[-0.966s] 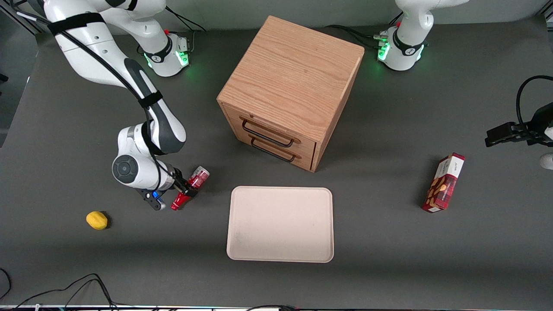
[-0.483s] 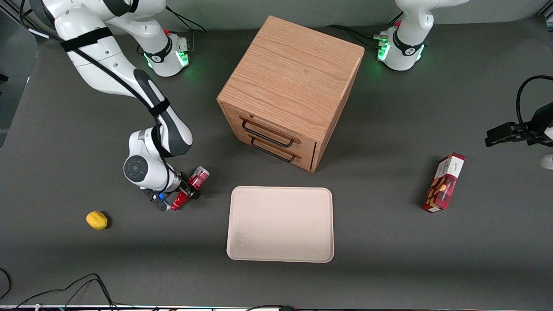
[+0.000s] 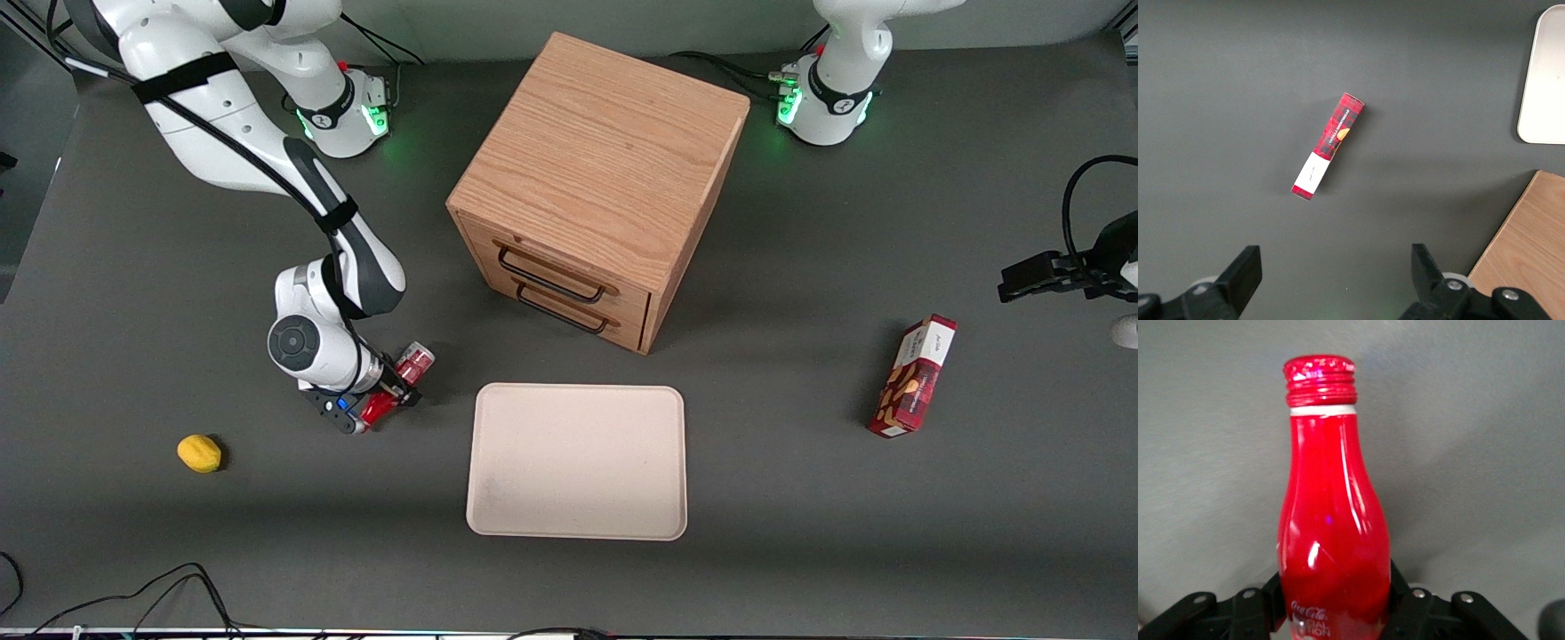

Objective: Place coke bottle on tray
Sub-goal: 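Lift the bottle and carry it toward the cream tray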

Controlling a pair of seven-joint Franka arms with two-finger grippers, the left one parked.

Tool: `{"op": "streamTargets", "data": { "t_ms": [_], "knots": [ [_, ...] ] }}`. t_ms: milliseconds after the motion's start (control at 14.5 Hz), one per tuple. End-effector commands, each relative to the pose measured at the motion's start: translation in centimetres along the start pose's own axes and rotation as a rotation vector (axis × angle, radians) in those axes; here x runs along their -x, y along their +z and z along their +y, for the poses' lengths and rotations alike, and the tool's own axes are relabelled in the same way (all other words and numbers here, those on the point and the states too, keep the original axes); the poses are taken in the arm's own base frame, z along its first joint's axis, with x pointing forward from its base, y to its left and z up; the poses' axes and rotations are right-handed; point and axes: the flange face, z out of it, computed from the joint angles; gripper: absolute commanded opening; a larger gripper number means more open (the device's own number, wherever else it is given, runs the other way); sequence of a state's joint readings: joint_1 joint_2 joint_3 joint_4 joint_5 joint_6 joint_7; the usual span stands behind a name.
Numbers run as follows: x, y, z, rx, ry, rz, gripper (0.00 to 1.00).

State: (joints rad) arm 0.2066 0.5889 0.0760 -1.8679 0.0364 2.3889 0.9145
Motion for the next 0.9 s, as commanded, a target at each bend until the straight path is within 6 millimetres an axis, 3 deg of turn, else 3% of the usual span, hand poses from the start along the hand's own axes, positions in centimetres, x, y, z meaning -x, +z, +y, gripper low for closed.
{"op": "streamTargets", "data": {
  "t_ms": [0,276,483,552,621,828],
  "knots": [
    [0.3,-9.2,-1.2,0.005,-0.175,0.012,0.00],
    [-1.0,-19.6,-4.5,0.002,-0.460,0.009,0.00],
    [-0.5,-23.7,-9.2,-0.029,-0.588,0.016,0.00],
    [0.2,-23.9,-11.3,-0.061,-0.628,0.017,0.00],
    [0.5,-22.7,-13.1,-0.088,-0.647,0.008,0.00],
    [0.7,-16.1,-17.1,-0.182,-0.653,0.015,0.00]
  ]
}}
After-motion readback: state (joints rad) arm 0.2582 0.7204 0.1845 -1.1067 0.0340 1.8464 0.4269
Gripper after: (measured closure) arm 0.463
